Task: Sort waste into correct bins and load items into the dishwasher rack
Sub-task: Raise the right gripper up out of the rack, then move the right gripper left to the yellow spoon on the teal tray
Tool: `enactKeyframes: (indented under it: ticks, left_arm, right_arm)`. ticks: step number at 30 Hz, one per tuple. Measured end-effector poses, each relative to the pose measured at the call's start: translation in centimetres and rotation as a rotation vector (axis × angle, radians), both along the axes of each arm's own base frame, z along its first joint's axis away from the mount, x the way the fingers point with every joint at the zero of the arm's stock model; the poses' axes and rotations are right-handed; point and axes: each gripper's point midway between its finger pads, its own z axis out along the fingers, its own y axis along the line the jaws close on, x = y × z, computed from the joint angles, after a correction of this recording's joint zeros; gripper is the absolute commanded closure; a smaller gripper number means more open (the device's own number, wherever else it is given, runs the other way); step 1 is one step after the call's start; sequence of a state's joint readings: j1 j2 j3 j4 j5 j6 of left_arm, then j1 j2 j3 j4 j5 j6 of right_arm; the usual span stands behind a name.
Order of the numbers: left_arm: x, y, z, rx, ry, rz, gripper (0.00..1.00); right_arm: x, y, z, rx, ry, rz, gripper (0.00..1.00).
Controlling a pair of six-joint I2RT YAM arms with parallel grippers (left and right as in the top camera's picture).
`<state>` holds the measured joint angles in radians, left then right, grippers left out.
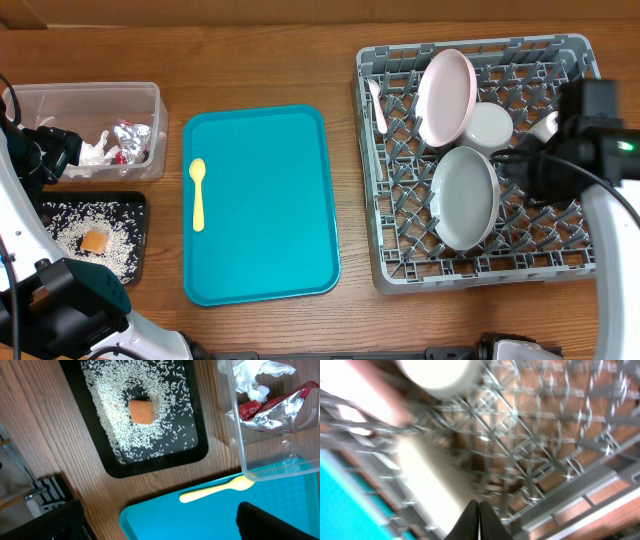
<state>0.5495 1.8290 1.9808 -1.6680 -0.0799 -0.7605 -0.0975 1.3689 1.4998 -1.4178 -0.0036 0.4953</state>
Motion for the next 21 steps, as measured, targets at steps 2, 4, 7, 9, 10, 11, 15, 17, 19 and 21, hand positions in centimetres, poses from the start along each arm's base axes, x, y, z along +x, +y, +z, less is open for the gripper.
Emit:
enactKeyframes:
  ticks: [2,4,7,9,10,11,15,17,19,21]
  left_arm:
    - [0.0,0.0,0.0,0.0,0.0,0.0,0.0]
    - [0.0,0.0,0.0,0.0,0.0,0.0,0.0]
    - [0.0,0.0,0.0,0.0,0.0,0.0,0.0]
    - [0.0,0.0,0.0,0.0,0.0,0.0,0.0]
    - [0.0,0.0,0.0,0.0,0.0,0.0,0.0]
    - [0.0,0.0,0.0,0.0,0.0,0.0,0.0]
    - [0.0,0.0,0.0,0.0,0.0,0.0,0.0]
    - [0.0,0.0,0.0,0.0,0.001,0.0,0.0]
    - [0.0,0.0,0.0,0.0,0.0,0.0,0.0]
    - [0.0,0.0,0.0,0.0,0.0,0.0,0.0]
  right_arm:
    - [0.6,0.5,3.6,0.014,-0.124,0.021,0.78]
    - [1.2,1.8,7.4,0.054,-0.275,0.088,0.53]
    - [1.2,4.1,11.1,0.128,-0.432,0.201,0.1]
    - [0.7,5.9,12.5,0.184,-0.491,0.299,0.08]
    - [0.7,6.6,12.9,0.205,-0.508,0.343,0.07]
    - [0.6,7.4,13.2,0.227,-0.524,0.396,0.07]
    - [0.8,11.1,13.0,0.298,-0.528,0.589,0.03]
    - [0.7,13.5,12.2,0.326,-0.504,0.691,0.0]
    - [0.7,16.4,11.4,0.337,-0.481,0.801,0.0]
    - [0.8,19.7,10.4,0.336,-0.458,0.906,0.0]
